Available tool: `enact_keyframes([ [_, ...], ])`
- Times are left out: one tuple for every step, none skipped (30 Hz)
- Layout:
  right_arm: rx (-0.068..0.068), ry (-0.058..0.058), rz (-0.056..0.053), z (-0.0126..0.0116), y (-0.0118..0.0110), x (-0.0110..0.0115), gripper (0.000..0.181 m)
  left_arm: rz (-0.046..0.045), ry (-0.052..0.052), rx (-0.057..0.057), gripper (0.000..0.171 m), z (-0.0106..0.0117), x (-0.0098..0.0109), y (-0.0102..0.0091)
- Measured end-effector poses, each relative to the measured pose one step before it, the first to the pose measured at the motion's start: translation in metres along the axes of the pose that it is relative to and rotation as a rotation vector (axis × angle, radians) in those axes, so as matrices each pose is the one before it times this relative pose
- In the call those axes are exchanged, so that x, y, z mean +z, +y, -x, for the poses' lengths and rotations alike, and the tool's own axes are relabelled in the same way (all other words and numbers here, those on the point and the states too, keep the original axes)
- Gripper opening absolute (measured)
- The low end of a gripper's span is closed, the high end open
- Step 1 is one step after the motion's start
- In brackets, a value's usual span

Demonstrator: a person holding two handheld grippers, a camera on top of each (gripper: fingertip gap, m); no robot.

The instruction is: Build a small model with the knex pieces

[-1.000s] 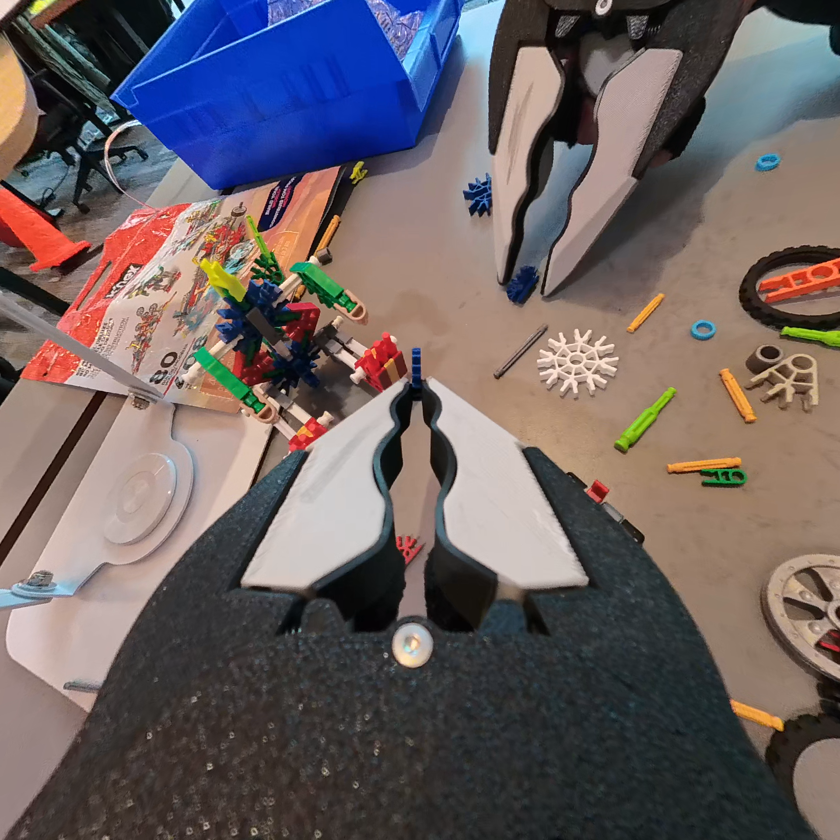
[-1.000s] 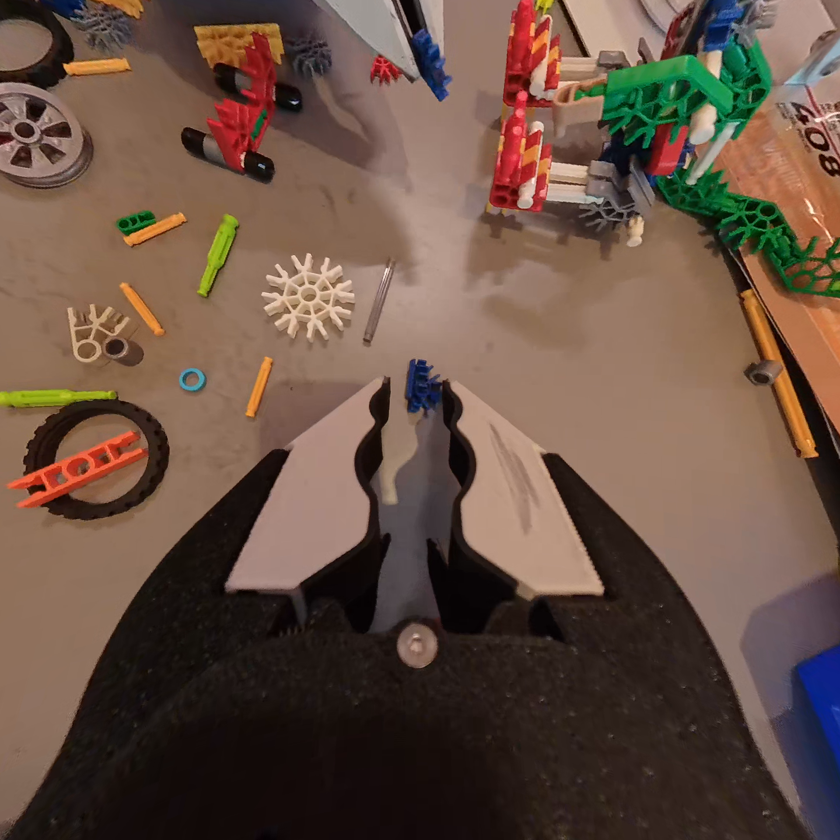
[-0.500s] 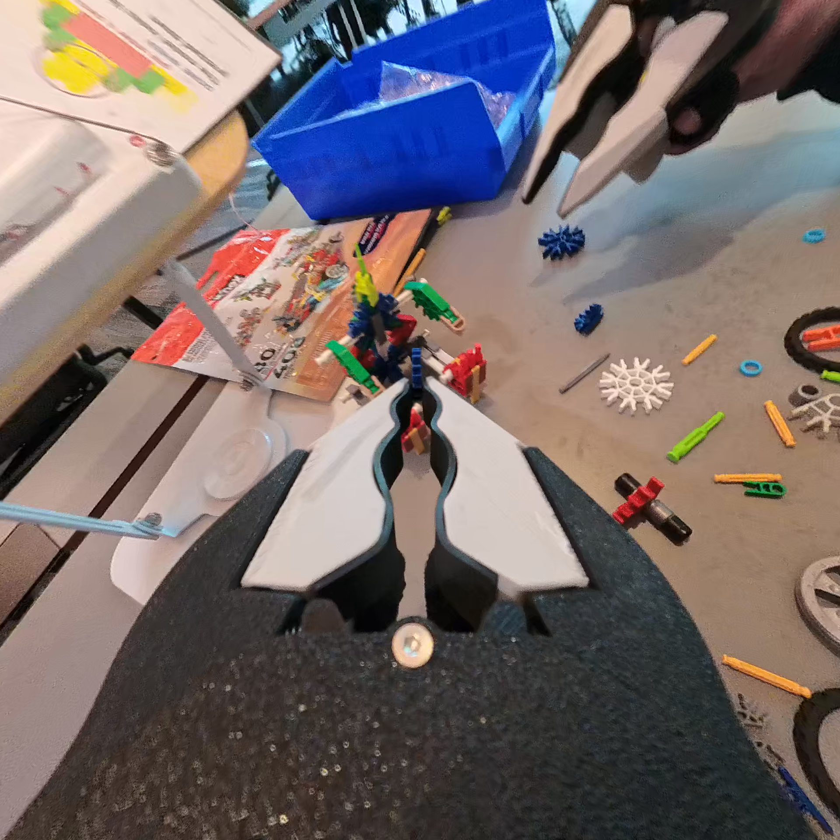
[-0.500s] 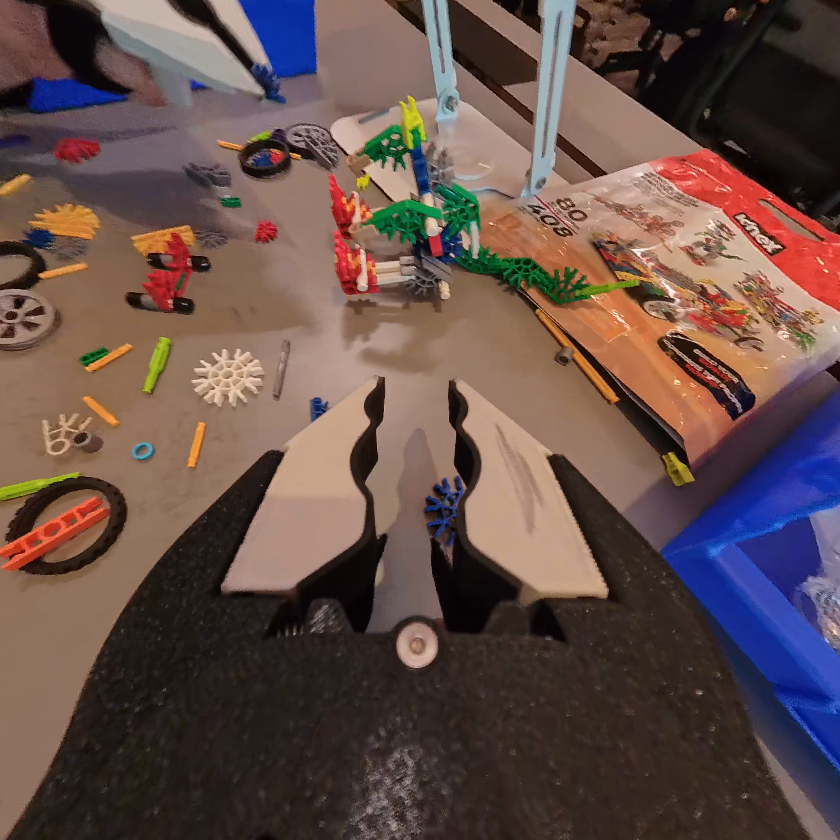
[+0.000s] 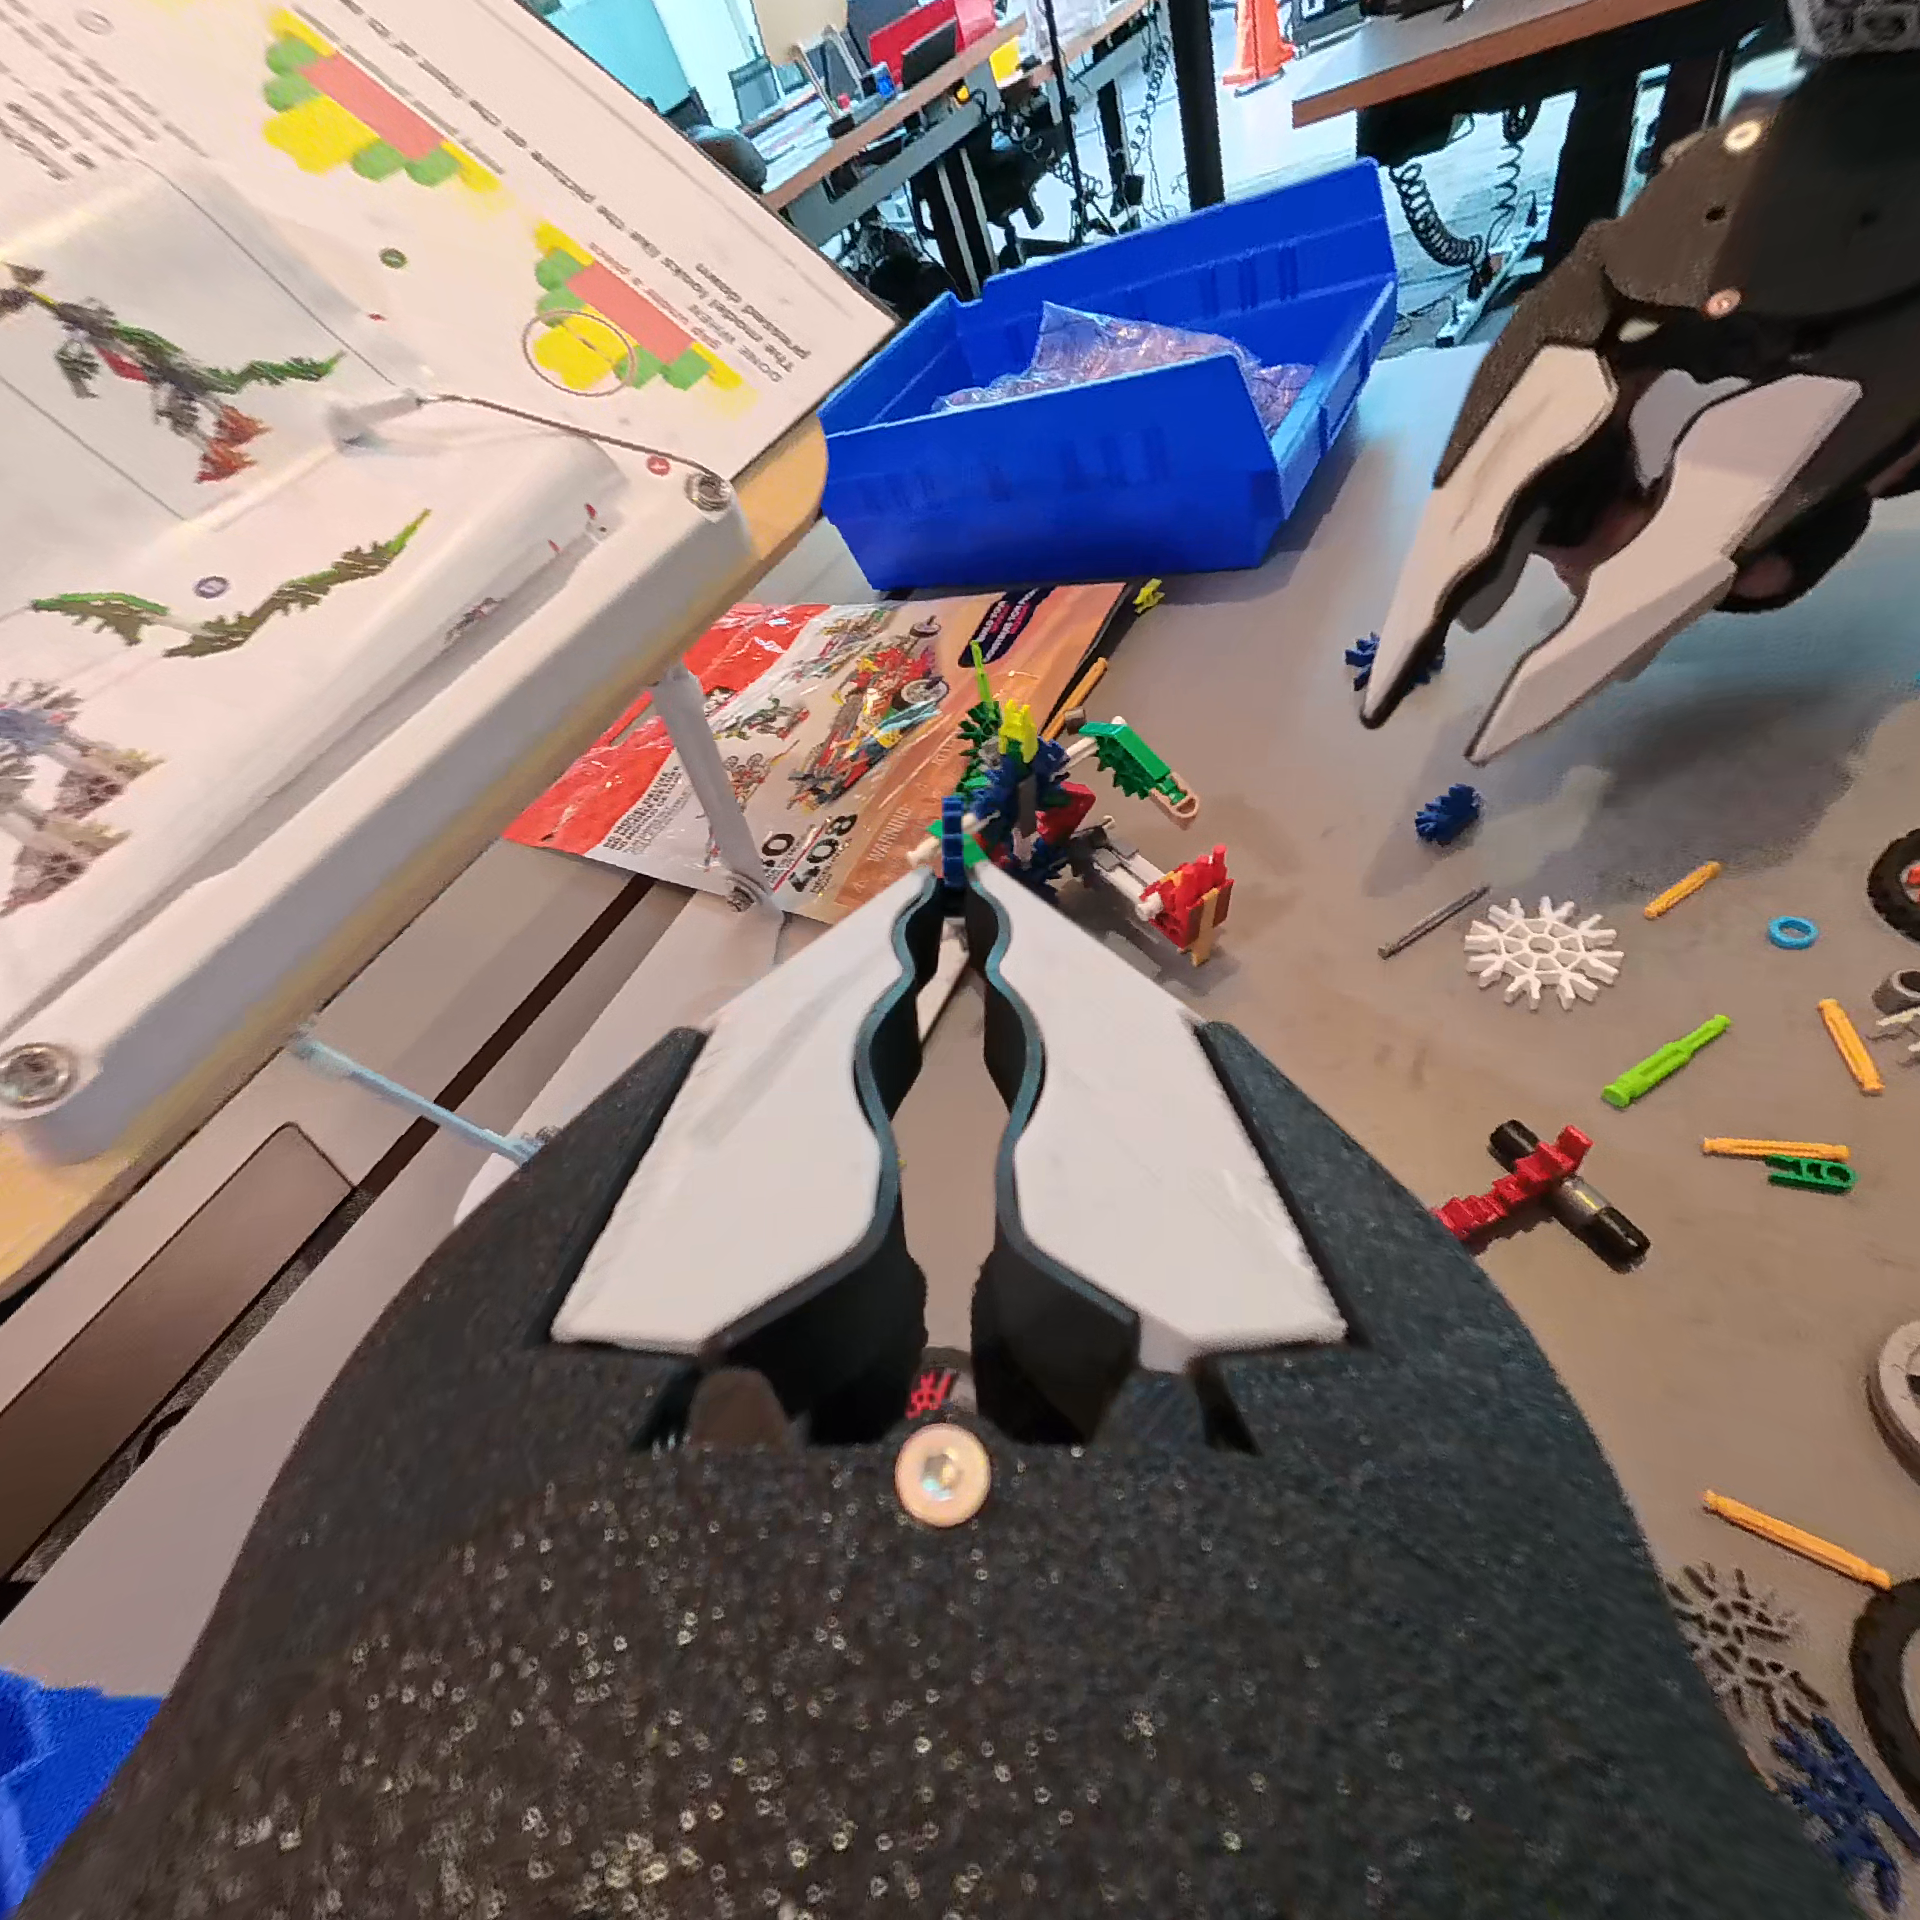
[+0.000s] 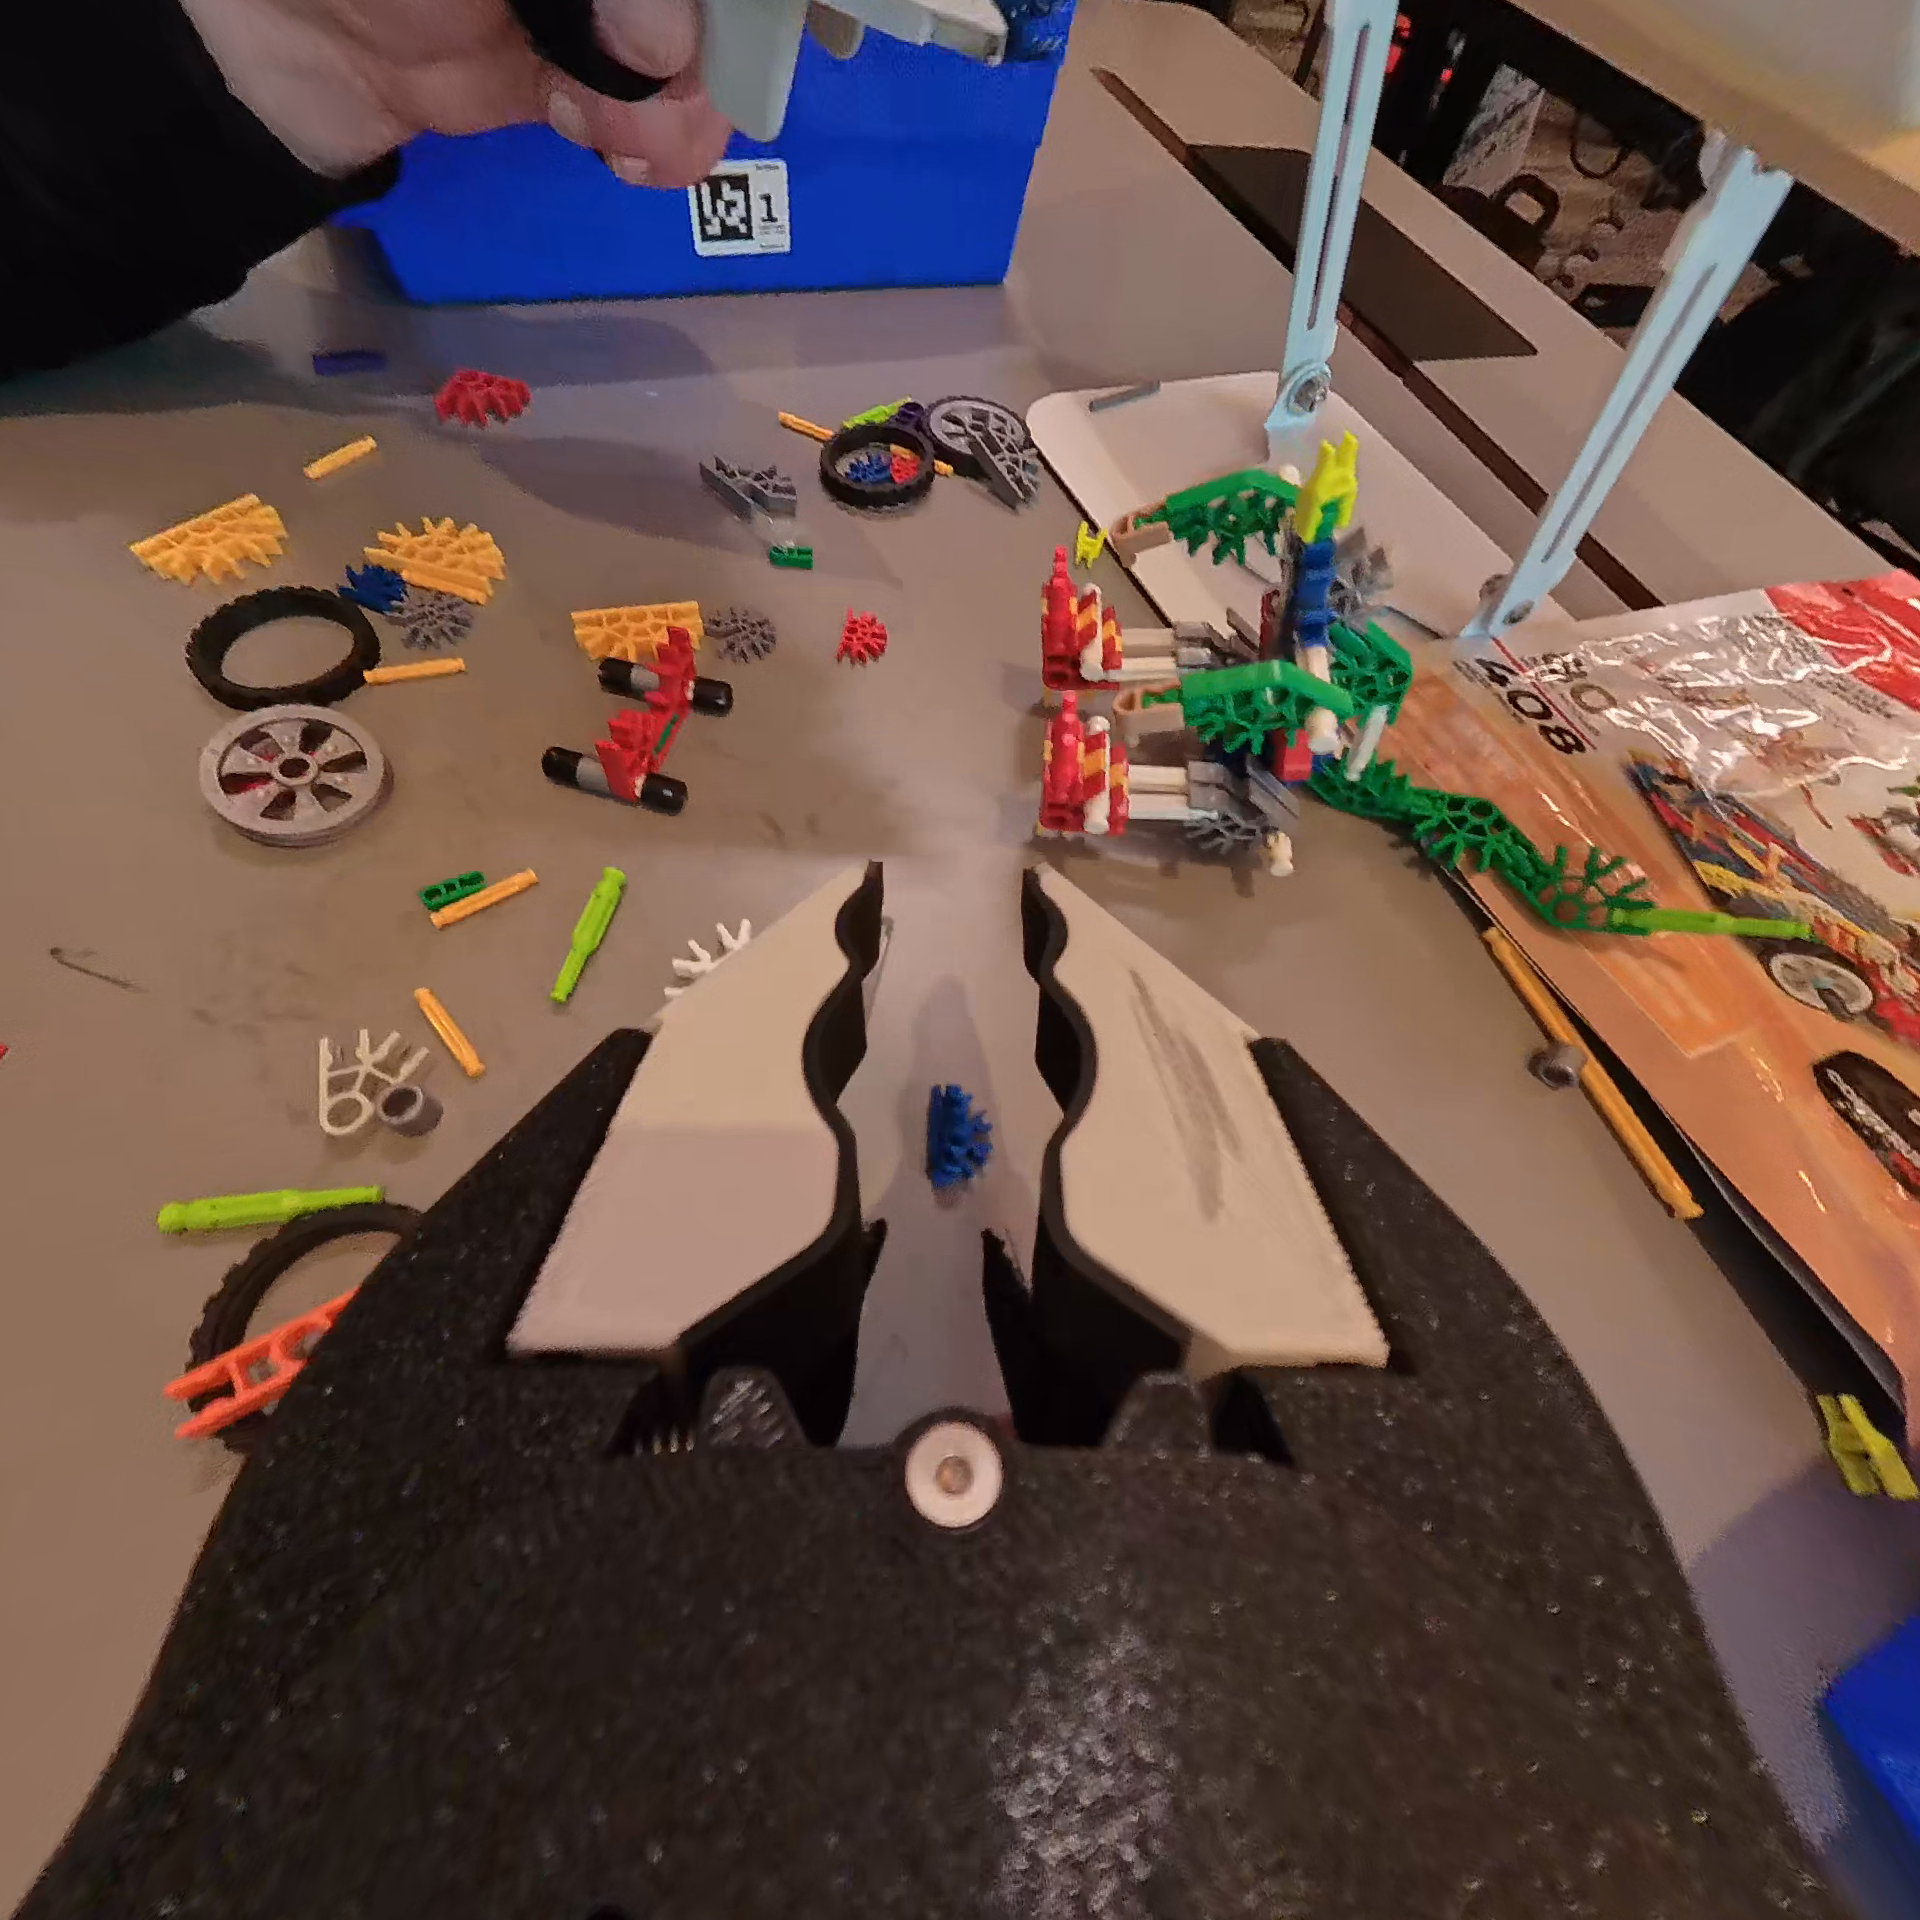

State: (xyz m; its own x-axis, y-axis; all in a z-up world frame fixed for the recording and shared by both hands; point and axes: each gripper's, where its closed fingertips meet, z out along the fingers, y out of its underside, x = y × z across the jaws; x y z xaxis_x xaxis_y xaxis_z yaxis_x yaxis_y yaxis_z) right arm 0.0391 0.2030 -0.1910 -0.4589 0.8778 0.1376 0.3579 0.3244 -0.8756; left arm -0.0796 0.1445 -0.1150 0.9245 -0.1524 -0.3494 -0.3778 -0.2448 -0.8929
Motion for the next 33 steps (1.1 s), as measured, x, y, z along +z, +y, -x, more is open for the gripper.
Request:
enact_keyframes([
  [-0.0034,-0.0027,-0.008,0.0024,-0.00304,0.00222,0.026,-0.00903,-0.0087,-0.004,0.001,0.003,-0.00253,-0.0017],
  [-0.0052,0.0011,-0.0102,0.00191,-0.0034,0.00222,0.026,-0.0135,-0.0122,-0.0028,0.001,0.00349,-0.00301,-0.00272],
  [-0.0049,0.0027,-0.0098,0.00151,-0.00337,0.00233,0.026,-0.01697,-0.0143,-0.0043,0.001,0.00377,-0.00325,-0.00366],
  [-0.0035,0.0049,-0.0077,0.00066,-0.00255,0.00229,0.026,-0.01905,-0.0131,-0.0056,0.001,0.0037,-0.00361,-0.00417],
  [-0.0031,0.0079,-0.0034,-0.0004,-0.00104,0.00222,0.026,-0.01881,-0.0124,-0.0057,0.001,0.00356,-0.00356,-0.00428],
  [-0.0024,0.0077,0.0027,-0.00102,0.0007,0.00209,0.026,-0.0222,-0.0176,-0.0033,0.001,0.00428,-0.00399,-0.0049],
  [-0.0003,0.0054,0.0062,-0.00134,0.00196,0.00147,0.026,-0.02356,-0.022,-0.0039,0.001,0.0051,-0.00416,-0.00532],
  [0.003,0.0054,0.0038,-0.00184,0.00214,0.00086,0.026,-0.02151,-0.0162,-0.0081,0.001,0.00458,-0.00408,-0.00502],
  [0.0068,0.0055,0.0005,-0.00187,0.00165,0.00035,0.026,-0.02599,-0.0158,-0.0104,0.001,0.00471,-0.00419,-0.00564],
  [0.0064,0.0044,-0.0029,-0.00156,0.00043,-0.00006,0.026,-0.02756,-0.0156,-0.0141,0.001,0.00464,-0.00405,-0.00578],
  [0.0024,0.0038,-0.0067,-0.00095,-0.00082,-0.00026,0.026,-0.02785,-0.0108,-0.0163,0.0,0.00387,-0.0036,-0.00574],
  [-0.0015,0.003,-0.0071,-0.0002,-0.00148,-0.00025,0.026,-0.0266,-0.0086,-0.0156,0.0,0.00325,-0.00318,-0.00527],
  [-0.0046,-0.0004,-0.0037,0.00098,-0.00157,0.00012,0.026,-0.0229,-0.0078,-0.0128,0.001,0.00274,-0.00258,-0.00437],
  [-0.0055,-0.0005,0.004,0.00146,-0.00111,0.00092,0.026,-0.0173,-0.0039,-0.0115,0.0,0.00185,-0.00173,-0.00297],
  [-0.0071,-0.0002,0.0137,0.00211,-0.0004,0.00193,0.026,-0.0107,-0.0005,-0.0098,0.0,0.00082,-0.0007,-0.0017],
  [-0.0113,-0.0068,0.0161,0.00417,-0.00087,0.00289,0.026,-0.00577,0.0002,-0.0063,0.0,0.00021,-0.00009,-0.00056],
  [-0.0147,-0.0174,0.0126,0.00685,-0.00215,0.00385,0.026,-0.00172,0.0008,-0.003,0.001,-0.00046,0.00069,0.00028],
  [-0.016,-0.0195,0.011,0.00777,-0.0031,0.00497,0.026,-0.00124,0.0002,-0.001,0.001,-0.0008,0.00082,0.00053],
  [-0.0177,-0.0162,0.0132,0.00748,-0.00362,0.00588,0.026,-0.00102,-0.001,0.0005,0.001,-0.00076,0.001,0.00062],
  [-0.0196,-0.019,0.0161,0.00773,-0.00388,0.00663,0.026,0.00326,0.0016,0.0013,0.001,-0.00105,0.0012,0.00115],
  [-0.0184,-0.0237,0.0161,0.00806,-0.00417,0.00717,0.026,0.00603,0.0023,0.0014,0.001,-0.00087,0.00111,0.00171],
  [-0.0156,-0.0233,0.0138,0.00762,-0.00513,0.00752,0.027,0.00451,0.0003,0.0018,0.001,-0.00053,0.00093,0.00137],
  [-0.0121,-0.017,0.0124,0.00608,-0.00584,0.00799,0.027,0.00293,-0.0005,0.0016,0.001,-0.00021,0.00065,0.00108],
  [-0.01,-0.0126,0.0132,0.00493,-0.00631,0.00833,0.027,0.00177,-0.0007,-0.0002,0.001,0.00004,0.00035,0.00078],
  [-0.0108,-0.0094,0.015,0.00389,-0.00635,0.00863,0.027,-0.00222,-0.003,-0.002,0.001,0.00052,0.00005,-0.00005],
  [-0.0111,-0.0033,0.0157,0.00225,-0.0065,0.00879,0.027,-0.0037,-0.0048,-0.004,0.0,0.00089,-0.00013,-0.00041],
  [-0.0054,0.005,0.0165,-0.00023,-0.00651,0.00896,0.027,-0.003,-0.0092,-0.0036,0.0,0.00154,-0.00028,-0.00032],
  [0.0013,0.0056,0.0161,-0.0013,-0.0066,0.00906,0.027,-0.00265,-0.0184,0.0026,0.001,0.00284,-0.00073,-0.00062],
  [0.0019,-0.0014,0.015,-0.00099,-0.00625,0.00913,0.028,-0.00336,-0.0228,0.0109,0.001,0.00355,-0.00111,-0.0011],
  [-0.0015,-0.0073,0.0171,-0.00036,-0.00492,0.00885,0.028,-0.00411,-0.0267,0.0119,0.0,0.00457,-0.00155,-0.00127],
  [-0.0042,-0.0167,0.0218,0.00107,-0.00297,0.0081,0.029,-0.00737,-0.0234,0.0063,0.001,0.00458,-0.0018,-0.00185],
  [-0.0036,-0.0343,0.0233,0.00414,-0.00142,0.00631,0.03,-0.00831,-0.0176,0.0012,0.001,0.00405,-0.00183,-0.00174],
  [-0.0025,-0.053,0.0174,0.00843,-0.0014,0.00374,0.03,-0.00845,-0.0137,-0.0002,0.001,0.0035,-0.00168,-0.00164],
])
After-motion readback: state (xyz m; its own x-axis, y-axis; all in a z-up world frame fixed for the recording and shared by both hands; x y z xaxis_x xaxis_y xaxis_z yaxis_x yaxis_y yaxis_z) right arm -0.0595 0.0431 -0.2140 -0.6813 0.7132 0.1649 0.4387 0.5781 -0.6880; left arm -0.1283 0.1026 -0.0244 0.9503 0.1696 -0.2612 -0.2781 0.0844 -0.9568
